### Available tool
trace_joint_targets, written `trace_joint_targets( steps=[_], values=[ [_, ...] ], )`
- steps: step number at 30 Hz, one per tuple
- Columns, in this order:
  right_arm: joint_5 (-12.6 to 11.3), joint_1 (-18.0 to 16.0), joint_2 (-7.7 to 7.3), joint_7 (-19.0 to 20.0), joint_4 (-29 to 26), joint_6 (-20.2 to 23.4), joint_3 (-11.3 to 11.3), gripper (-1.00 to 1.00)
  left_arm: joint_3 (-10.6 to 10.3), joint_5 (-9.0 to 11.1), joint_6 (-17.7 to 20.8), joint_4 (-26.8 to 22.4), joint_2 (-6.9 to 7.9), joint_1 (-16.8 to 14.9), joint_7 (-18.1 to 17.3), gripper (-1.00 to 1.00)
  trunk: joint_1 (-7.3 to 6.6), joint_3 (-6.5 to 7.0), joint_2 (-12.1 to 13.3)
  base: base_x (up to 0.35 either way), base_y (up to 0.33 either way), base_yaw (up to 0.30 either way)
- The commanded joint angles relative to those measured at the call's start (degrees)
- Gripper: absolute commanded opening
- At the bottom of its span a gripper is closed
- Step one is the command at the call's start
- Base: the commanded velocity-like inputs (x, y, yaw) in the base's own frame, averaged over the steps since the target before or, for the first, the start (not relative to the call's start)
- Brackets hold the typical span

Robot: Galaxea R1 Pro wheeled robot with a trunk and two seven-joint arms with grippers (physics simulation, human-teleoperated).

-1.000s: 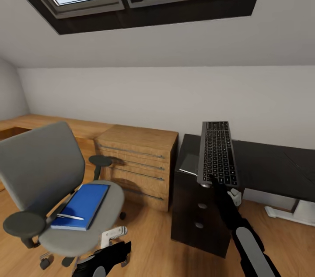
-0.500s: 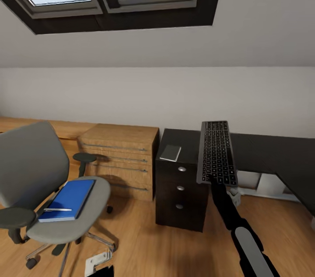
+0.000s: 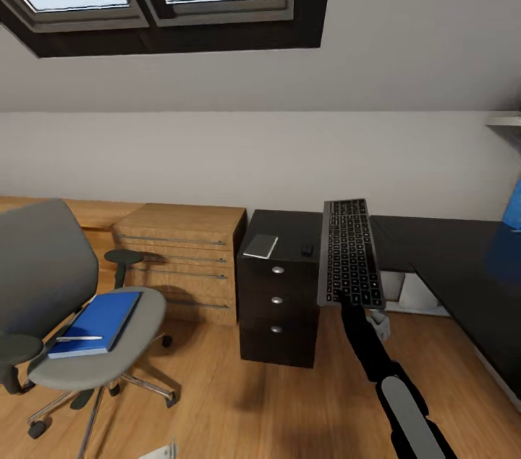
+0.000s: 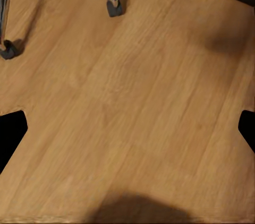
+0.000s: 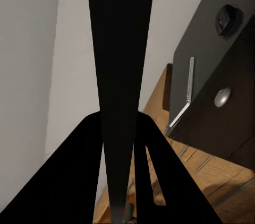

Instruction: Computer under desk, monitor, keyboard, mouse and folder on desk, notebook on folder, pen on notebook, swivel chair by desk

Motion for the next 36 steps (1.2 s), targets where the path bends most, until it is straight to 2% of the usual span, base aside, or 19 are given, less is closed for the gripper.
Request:
trace_joint_targets(
  steps=[1,7,13,17,31,36],
  values=[
    [-0.7,0.0,-0.03,0.3,0.0,0.1,0.4,-1.00,-0.1,0.3,0.2,0.3,0.01,0.0,0.4,1.00,-0.04,-0.05,0.0,-0.325,-0.019,-0.039],
    [0.4,0.0,-0.01,0.2,0.0,0.0,1.5,-1.00,-0.1,0.2,0.0,1.1,0.00,0.0,0.4,1.00,-0.04,-0.05,0.0,-0.242,-0.004,-0.157],
    [0.5,0.0,-0.03,0.2,0.0,0.0,1.5,-1.00,-0.1,0.2,0.0,1.1,0.00,0.0,0.4,1.00,-0.04,-0.05,0.0,-0.039,0.001,-0.249],
    [0.5,0.0,-0.05,0.2,0.0,0.1,1.5,-1.00,-0.1,0.2,-0.1,1.1,0.02,0.0,0.4,1.00,-0.04,-0.05,0.0,0.012,0.237,-0.260],
    [0.5,0.0,-0.05,0.2,0.0,0.1,1.5,-1.00,-0.1,0.2,-0.2,1.1,0.00,0.0,0.4,1.00,-0.04,-0.05,0.0,0.273,0.156,-0.261],
    [0.5,0.0,-0.05,0.2,0.0,0.1,1.5,-1.00,0.0,0.4,-0.2,1.4,0.00,0.0,0.4,1.00,-0.04,-0.10,0.0,0.066,0.027,-0.260]
  ],
)
